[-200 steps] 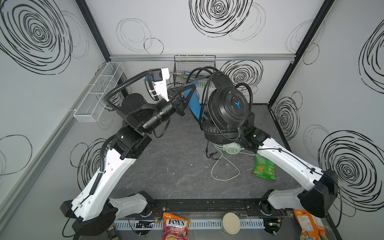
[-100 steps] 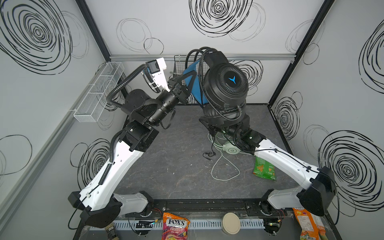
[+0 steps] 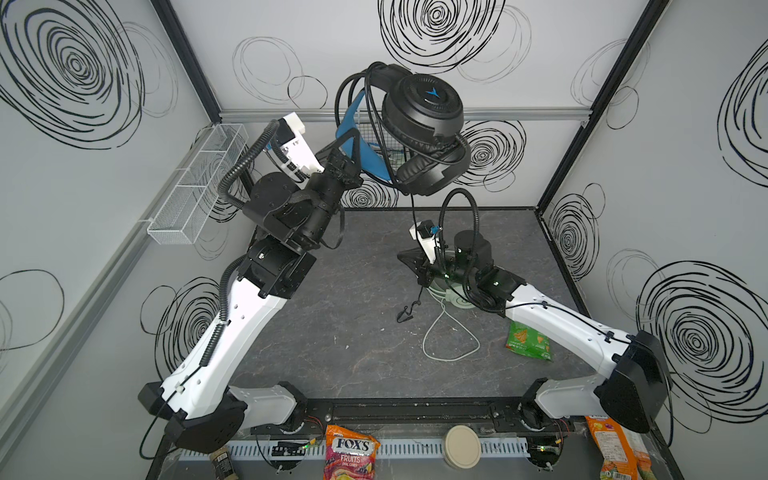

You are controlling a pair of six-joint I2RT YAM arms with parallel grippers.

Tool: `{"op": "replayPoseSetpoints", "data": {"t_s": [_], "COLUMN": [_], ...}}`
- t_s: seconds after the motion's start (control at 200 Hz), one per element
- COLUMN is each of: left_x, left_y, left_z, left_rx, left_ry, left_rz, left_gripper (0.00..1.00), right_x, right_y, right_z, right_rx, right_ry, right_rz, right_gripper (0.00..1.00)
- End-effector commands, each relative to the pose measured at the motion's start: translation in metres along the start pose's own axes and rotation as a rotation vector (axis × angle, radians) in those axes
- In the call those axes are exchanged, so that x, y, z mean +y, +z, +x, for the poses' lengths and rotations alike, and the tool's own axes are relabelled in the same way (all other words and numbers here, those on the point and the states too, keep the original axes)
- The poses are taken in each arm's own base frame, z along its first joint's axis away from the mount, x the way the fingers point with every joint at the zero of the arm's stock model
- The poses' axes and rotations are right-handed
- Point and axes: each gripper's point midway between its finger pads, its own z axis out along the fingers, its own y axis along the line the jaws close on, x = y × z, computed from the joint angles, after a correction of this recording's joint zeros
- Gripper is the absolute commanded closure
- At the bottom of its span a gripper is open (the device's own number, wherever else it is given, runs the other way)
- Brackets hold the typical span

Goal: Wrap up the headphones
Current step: 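Swing the headphones back and lower them to table center with the left gripper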

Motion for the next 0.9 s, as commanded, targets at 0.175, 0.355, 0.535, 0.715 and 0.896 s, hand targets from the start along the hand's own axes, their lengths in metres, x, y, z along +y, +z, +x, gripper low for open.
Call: {"op": "replayPoseSetpoints", "data": {"t_s": [0.175, 0.355, 0.535, 0.715, 0.896], "left_x": [0.037, 0.071, 0.114, 0.166, 0.177], "left_y": [-0.006, 0.005, 0.009, 0.006, -0.001], "left_z": [-0.052, -0.034, -0.005, 0.042, 0.072], "left_rx": [-0.225, -0.216, -0.165, -0.05, 0.058], "left_ry": [0.034, 0.178, 0.437, 0.614, 0.776], "left_rz": [-0.23, -0.384, -0.548, -0.663, -0.666], "left_gripper": [1.0, 1.0, 1.0, 1.0, 1.0], "right_x": [0.034, 0.072, 0.09, 0.096, 0.072], "right_y": [-0.007, -0.011, -0.028, -0.044, -0.057], "right_z": [0.023, 0.037, 0.009, -0.025, -0.06], "right_rx": [0.133, 0.217, 0.207, 0.197, 0.205], "right_ry": [-0.108, -0.257, -0.368, -0.51, -0.679], "right_rz": [-0.019, -0.037, 0.009, 0.106, 0.279], "right_gripper": [1.0, 1.0, 1.0, 1.0, 1.0]}}
